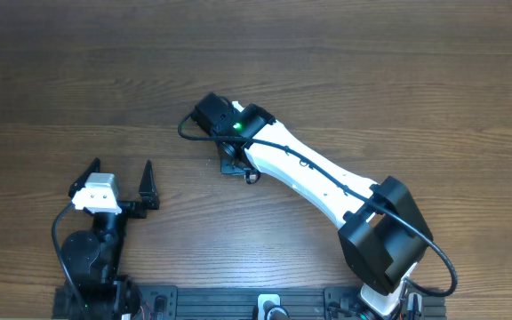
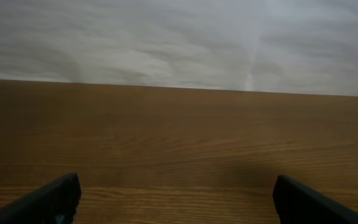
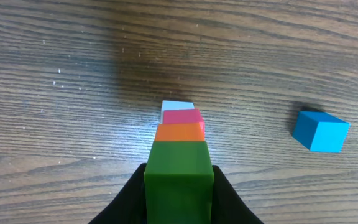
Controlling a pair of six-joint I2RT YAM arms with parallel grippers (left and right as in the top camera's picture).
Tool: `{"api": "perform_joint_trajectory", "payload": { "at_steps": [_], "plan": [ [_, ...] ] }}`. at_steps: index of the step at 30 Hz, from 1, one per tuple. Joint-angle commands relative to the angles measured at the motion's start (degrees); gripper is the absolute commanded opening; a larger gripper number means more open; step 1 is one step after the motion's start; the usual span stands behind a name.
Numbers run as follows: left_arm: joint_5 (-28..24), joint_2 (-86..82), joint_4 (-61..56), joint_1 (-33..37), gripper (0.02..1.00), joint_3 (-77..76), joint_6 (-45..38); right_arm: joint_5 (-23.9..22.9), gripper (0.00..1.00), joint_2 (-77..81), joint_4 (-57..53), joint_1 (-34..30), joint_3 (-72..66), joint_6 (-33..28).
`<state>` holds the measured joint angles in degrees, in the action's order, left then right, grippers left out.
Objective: Stack Cubes
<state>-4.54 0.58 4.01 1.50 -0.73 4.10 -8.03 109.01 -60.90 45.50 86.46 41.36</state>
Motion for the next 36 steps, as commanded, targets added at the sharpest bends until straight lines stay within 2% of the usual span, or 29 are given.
{"api": "perform_joint_trajectory", "payload": {
  "at_steps": [1,3,8,12,16,19,25,27,28,32,36],
  "plan": [
    [-0.4,-0.4,-0.1,0.3,1.0,0.4,-0.3,-0.1,0.034,1.3,0.1,-0.5,0.7,0.4],
    [-0.4,-0.4,-0.1,0.3,1.0,0.4,-0.3,-0.1,0.056,1.5,0.1,-0.5,0.7,0.4],
    [-0.4,-0.4,-0.1,0.3,1.0,0.4,-0.3,-0.1,0.191,1.7,0.1,-0.6,0.7,0.8],
    [-0.4,-0.4,-0.1,0.3,1.0,0.4,-0.3,-0.1,0.382,1.7,0.0,-0.6,0.7,0.8],
    [-0.4,-0.4,-0.1,0.3,1.0,0.4,-0.3,-0.1,0.505,1.7,0.1,-0.6,0.7,0.8],
    [-0.4,-0.4,-0.1,0.3,1.0,0.4,-0.3,-0.2,0.641,1.7,0.1,-0.6,0.7,0.8],
    [-0.4,-0.4,-0.1,0.3,1.0,0.4,-0.3,-0.1,0.763,0.7,0.3,-0.9,2.4,0.4],
    [-0.4,-0.4,-0.1,0.3,1.0,0.4,-0.3,-0.1,0.882,0.0,0.1,-0.9,4.2,-0.9],
    [-0.4,-0.4,-0.1,0.3,1.0,0.4,-0.3,-0.2,0.991,-0.8,-0.9,-1.0,6.2,-1.7],
    [-0.4,-0.4,-0.1,0.3,1.0,0.4,-0.3,-0.5,0.993,-2.7,-3.9,-2.4,10.4,-3.3],
    [-0.4,-0.4,-0.1,0.3,1.0,0.4,-0.3,-0.6,0.991,-4.5,-8.3,-8.2,12.9,-5.0]
  ]
}}
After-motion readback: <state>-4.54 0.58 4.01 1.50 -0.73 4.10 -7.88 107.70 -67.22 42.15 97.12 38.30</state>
